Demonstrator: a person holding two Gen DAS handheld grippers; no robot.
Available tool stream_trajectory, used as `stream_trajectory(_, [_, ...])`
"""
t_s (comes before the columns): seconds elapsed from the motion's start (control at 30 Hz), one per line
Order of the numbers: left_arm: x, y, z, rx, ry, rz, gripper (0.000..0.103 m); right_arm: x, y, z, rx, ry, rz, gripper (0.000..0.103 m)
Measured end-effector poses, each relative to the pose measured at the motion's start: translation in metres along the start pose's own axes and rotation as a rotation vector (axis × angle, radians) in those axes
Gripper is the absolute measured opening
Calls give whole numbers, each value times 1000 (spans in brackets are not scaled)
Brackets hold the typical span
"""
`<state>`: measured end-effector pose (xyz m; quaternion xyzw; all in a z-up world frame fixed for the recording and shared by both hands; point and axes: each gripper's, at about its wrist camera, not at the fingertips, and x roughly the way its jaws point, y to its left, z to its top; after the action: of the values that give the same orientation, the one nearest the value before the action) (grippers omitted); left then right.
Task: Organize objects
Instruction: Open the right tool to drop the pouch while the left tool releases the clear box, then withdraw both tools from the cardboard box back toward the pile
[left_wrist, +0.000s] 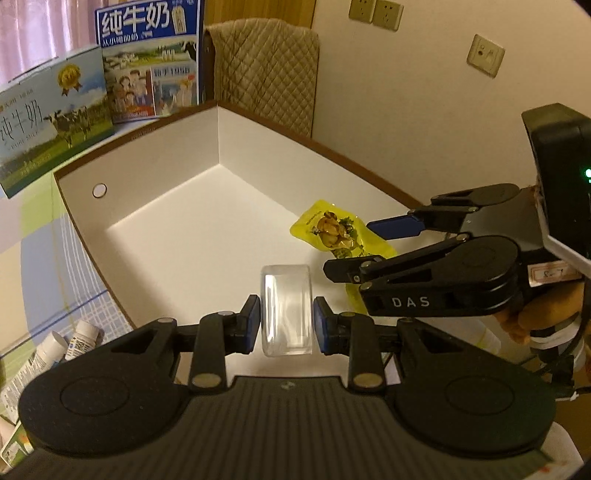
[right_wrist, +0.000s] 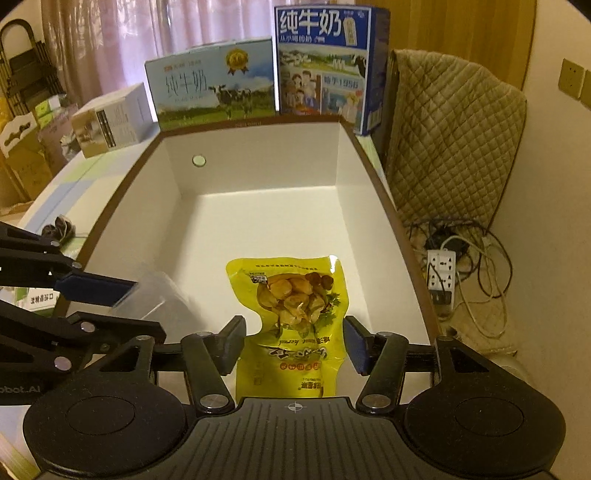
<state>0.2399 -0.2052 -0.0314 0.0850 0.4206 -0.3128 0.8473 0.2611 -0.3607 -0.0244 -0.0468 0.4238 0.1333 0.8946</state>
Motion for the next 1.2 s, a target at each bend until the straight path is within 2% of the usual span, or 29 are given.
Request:
stream_trajectory(0.2, [5,1,5,-8,11,-4,29,-2,-5,0,-8,-12,-11,61])
stream_trajectory(0.27, [5,2,5,-13,10,1,37,-5,-7,0,0,-20,-6,61])
stream_trajectory(0.4, [3,1,6,-14,3,0,44,-17,-7,0,5,-36,-1,61])
stream_trajectory(0.43, [2,0,6,-13,2,2,49,-20,-7,0,7,-42,-2,61])
stream_trajectory(0.6, [-9,0,8,-15,-22,3,54,-44,-6,-3,43,-85,15,61])
stream_trajectory(0.83, [-41,5,3,-35,-73,21,59,-82,5,-7,67,-137,34,62])
stream_trajectory(1.2, [-115,26,-20,-118,-137,69,60,-126,49,-14,77,-191,83,62])
